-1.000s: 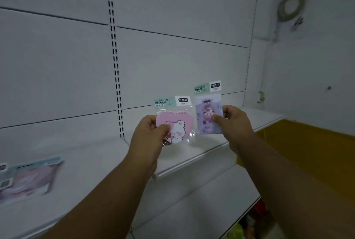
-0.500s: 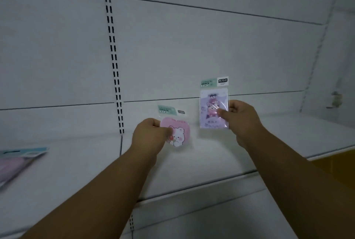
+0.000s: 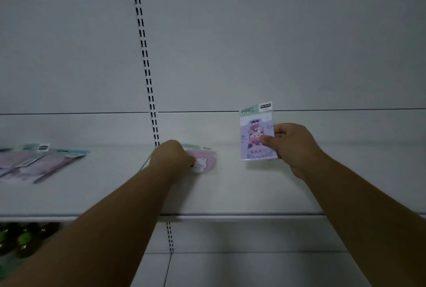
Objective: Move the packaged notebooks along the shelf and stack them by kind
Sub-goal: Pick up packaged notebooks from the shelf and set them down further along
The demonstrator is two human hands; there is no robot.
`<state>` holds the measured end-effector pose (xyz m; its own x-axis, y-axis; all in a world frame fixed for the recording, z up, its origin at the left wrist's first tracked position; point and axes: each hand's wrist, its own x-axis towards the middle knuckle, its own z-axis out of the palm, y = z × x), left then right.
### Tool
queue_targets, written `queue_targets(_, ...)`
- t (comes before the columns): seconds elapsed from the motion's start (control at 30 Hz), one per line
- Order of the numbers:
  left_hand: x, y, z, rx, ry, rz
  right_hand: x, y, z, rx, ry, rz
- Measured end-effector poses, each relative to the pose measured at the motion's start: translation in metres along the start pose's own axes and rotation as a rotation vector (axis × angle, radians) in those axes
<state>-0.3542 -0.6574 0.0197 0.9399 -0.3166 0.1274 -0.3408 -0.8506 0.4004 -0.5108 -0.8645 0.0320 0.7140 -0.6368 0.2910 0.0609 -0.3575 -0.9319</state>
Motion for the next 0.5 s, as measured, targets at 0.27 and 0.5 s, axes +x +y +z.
queue_targets(0.27,-0.001,0.024,0.011,0.017,0.189,0.183,0.001,0.008,-0.025,-0.18,0.019,0.044)
queue_targets(0.5,-0.005,0.127,0.029,-0.915,-0.211,0.07,0.0,0.01,-0.045,-0.123,-0.057,0.171)
